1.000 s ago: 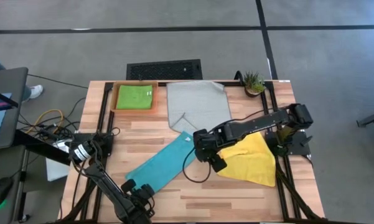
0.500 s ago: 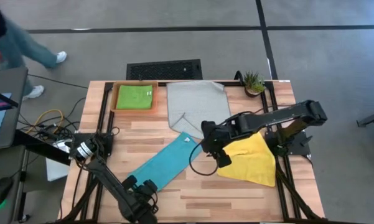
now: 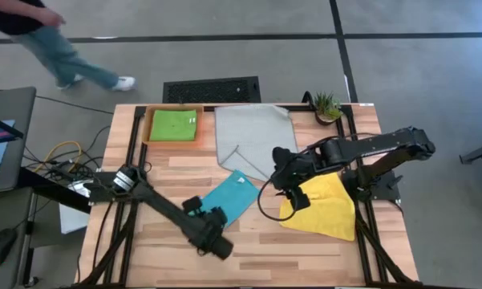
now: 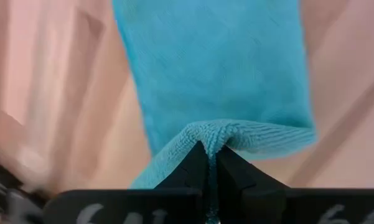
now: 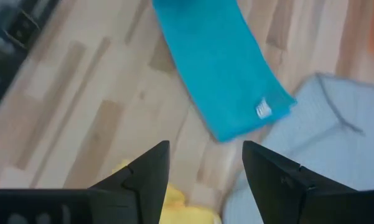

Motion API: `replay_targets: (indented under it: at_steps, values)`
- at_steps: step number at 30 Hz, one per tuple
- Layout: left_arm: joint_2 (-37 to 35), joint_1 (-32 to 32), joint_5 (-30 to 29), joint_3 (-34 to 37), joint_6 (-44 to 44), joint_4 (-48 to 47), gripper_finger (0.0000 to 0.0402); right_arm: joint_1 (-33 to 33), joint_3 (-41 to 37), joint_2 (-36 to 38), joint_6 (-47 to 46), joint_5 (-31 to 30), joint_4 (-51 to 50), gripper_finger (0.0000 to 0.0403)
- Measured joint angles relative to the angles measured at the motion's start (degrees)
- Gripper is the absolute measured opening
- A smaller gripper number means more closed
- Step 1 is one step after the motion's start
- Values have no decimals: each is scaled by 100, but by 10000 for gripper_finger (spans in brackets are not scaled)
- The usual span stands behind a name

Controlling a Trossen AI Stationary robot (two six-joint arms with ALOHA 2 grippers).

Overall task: Fold microfiber towels
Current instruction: Fold the blue microfiber towel

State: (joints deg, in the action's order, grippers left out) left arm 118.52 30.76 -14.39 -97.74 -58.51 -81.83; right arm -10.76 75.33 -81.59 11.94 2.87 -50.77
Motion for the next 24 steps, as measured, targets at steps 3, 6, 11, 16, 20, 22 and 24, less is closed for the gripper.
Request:
replay_targets:
  at_steps: [3, 6, 11, 16, 20, 22, 24]
  values:
    - [0, -400, -65, -16, 775, -3, 0, -1, 0, 62, -11, -19, -57, 226]
    - [-9, -793, -267, -108, 1461, -21, 0, -2, 15, 112, -57, -14, -107, 226]
    - [-11, -1459, -633, -379, 2298, -25, 0, -2, 7, 132, -146, -13, -394, 226]
    - [-12, -2016, -717, -678, 3068, 154, 0, -2, -1, 207, -160, -4, -752, 226]
    - [-15, -2195, -685, -692, 3770, 802, 0, -2, 0, 267, -161, -4, -777, 226]
    - [-15, -2222, -661, -692, 4070, 1070, 0, -2, 3, 303, -202, -2, -763, 226]
    - [-14, -2251, -694, -692, 4266, 1324, 0, -2, 2, 323, -302, -1, -785, 226]
